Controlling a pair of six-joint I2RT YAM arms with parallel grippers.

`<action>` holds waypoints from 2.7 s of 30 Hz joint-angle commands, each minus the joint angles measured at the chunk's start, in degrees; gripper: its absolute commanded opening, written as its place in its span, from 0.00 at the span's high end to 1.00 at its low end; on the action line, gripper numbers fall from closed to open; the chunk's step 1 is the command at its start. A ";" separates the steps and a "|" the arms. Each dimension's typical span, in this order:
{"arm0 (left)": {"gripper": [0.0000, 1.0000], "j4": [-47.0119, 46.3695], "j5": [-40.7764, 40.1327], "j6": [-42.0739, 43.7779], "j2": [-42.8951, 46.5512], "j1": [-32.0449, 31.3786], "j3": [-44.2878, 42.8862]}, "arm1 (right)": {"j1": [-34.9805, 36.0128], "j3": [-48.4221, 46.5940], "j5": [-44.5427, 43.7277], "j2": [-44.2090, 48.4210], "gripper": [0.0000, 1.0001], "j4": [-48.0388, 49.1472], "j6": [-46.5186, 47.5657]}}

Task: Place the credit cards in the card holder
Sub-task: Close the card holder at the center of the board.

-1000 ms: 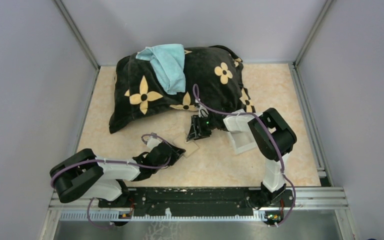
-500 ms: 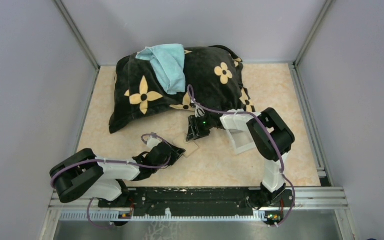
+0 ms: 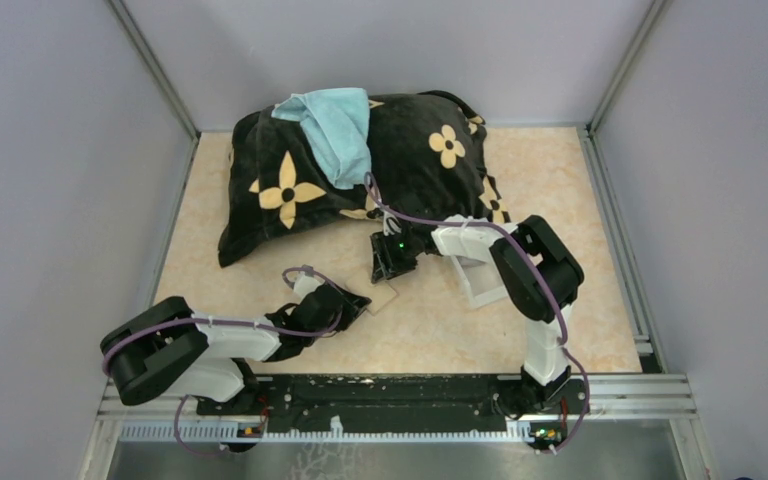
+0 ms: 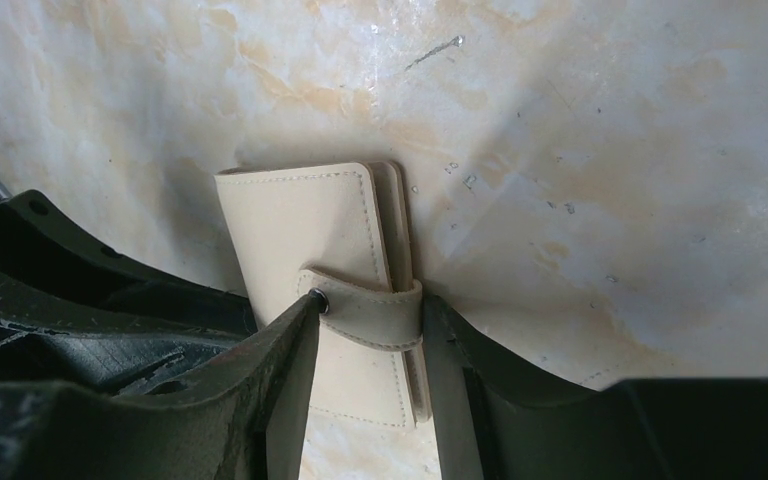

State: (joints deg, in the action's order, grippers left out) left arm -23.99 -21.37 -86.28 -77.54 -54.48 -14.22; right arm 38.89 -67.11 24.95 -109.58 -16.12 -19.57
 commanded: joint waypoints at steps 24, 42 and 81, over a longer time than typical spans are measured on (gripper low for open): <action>0.64 18.18 -0.86 3.31 -1.97 1.29 2.44 | -0.13 -8.20 -8.19 -3.96 0.52 -10.95 -3.33; 0.64 18.00 -0.58 5.13 -2.13 2.31 2.32 | 0.03 -6.39 -6.19 -6.26 0.49 -9.60 -2.72; 0.64 17.40 0.36 6.40 -4.47 3.14 1.30 | 3.82 2.28 -5.28 -2.20 0.54 -2.46 -5.74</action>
State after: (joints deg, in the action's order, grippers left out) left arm -21.67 -20.25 -83.70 -78.11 -52.12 -15.97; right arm 40.56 -67.00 20.18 -109.12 -14.52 -25.32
